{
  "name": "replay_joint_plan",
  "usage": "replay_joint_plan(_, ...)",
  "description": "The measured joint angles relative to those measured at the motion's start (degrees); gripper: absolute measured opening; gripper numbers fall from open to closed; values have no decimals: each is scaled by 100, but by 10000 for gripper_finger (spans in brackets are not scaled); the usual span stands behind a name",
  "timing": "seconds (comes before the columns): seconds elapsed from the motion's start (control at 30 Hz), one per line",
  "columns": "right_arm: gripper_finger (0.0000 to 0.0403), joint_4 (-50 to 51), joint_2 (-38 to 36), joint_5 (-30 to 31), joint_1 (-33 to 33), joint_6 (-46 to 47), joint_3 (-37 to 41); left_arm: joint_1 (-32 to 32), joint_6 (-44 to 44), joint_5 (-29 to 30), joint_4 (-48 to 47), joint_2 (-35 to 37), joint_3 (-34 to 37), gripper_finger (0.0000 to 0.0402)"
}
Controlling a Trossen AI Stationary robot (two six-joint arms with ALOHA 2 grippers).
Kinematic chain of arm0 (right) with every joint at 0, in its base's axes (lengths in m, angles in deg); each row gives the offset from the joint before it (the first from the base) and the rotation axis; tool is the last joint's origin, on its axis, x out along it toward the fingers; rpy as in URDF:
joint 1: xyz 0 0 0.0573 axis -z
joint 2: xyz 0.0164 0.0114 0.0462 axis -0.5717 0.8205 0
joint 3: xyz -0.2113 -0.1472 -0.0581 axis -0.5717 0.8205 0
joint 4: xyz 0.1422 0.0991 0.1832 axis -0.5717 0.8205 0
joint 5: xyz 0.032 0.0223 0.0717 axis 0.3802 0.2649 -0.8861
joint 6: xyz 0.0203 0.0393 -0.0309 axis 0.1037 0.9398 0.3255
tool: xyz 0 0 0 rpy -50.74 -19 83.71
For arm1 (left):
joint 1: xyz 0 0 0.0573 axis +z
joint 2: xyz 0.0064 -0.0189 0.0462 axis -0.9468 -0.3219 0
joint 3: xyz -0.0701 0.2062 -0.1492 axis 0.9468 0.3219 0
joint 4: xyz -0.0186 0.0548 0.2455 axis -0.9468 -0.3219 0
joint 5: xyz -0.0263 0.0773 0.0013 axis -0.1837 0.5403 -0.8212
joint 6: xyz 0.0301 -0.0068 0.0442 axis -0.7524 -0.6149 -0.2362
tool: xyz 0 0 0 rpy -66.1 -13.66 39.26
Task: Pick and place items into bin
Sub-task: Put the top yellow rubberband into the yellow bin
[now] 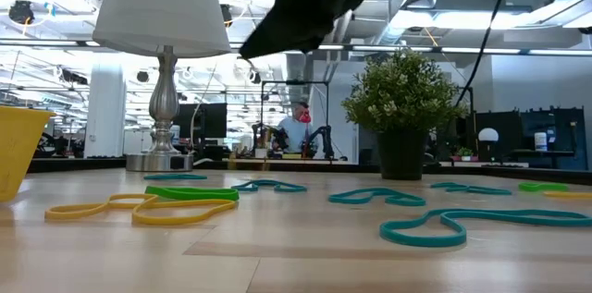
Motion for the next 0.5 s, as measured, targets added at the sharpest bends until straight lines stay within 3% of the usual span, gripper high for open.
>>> replay_joint_plan(0.2, 0, -1749, 104, -818, -181, -3, -16, -2, 169, 133, -246, 10, -2, 114)
replay_joint_plan(0.33, 0, -2854, 361, -969, -384, 32, -107, -2, 760, 405, -798, 187, -2, 114)
replay_joint_plan(0.5, 0, -3121, 916, -1110, -595, 4, -718, 0, 1394, 993, -1341, 531, -2, 114)
